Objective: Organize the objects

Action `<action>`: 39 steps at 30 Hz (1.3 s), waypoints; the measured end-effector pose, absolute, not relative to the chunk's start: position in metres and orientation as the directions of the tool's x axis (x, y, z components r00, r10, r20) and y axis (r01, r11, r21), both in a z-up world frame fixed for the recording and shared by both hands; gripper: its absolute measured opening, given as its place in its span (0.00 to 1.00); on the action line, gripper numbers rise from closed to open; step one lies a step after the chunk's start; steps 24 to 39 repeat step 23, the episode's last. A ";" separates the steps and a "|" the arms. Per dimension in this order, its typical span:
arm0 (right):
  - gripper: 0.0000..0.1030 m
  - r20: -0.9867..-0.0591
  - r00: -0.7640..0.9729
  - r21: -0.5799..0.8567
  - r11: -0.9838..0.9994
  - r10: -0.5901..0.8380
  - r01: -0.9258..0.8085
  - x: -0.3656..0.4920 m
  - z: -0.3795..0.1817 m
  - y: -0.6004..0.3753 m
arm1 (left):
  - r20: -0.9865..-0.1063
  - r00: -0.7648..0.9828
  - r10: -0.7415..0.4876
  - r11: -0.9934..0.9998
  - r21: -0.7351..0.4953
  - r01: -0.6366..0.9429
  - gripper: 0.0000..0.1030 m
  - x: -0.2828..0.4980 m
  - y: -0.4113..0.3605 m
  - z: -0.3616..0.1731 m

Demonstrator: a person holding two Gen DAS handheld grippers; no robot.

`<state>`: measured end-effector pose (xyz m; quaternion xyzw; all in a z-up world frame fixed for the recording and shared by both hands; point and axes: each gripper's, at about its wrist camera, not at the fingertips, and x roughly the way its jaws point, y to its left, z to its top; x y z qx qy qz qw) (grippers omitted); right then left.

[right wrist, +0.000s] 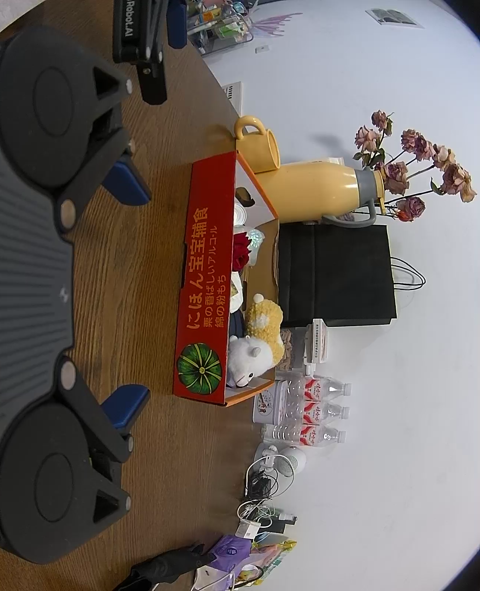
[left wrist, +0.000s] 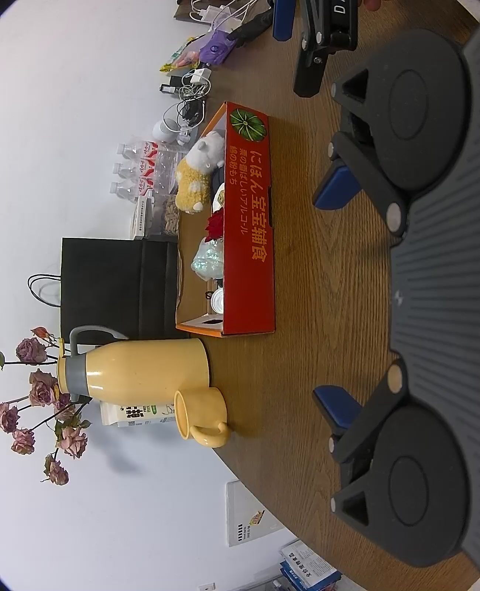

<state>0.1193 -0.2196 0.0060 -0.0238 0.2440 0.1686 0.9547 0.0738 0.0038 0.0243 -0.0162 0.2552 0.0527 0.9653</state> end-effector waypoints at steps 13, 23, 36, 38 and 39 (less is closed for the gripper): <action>1.00 -0.476 0.823 0.037 0.942 0.310 -0.334 0.119 0.005 -0.219 | -0.499 0.861 0.092 0.994 -0.004 -0.108 1.00 0.074 0.003 0.023; 1.00 -0.478 0.821 0.036 0.941 0.312 -0.337 0.119 0.002 -0.217 | -0.501 0.861 0.086 0.994 -0.017 -0.109 1.00 0.075 0.004 0.021; 1.00 -0.478 0.821 0.036 0.941 0.312 -0.337 0.119 0.002 -0.217 | -0.501 0.861 0.086 0.994 -0.017 -0.109 1.00 0.075 0.004 0.021; 1.00 -0.478 0.821 0.036 0.941 0.312 -0.337 0.119 0.002 -0.217 | -0.501 0.861 0.086 0.994 -0.017 -0.109 1.00 0.075 0.004 0.021; 1.00 -0.478 0.821 0.036 0.941 0.312 -0.337 0.119 0.002 -0.217 | -0.501 0.861 0.086 0.994 -0.017 -0.109 1.00 0.075 0.004 0.021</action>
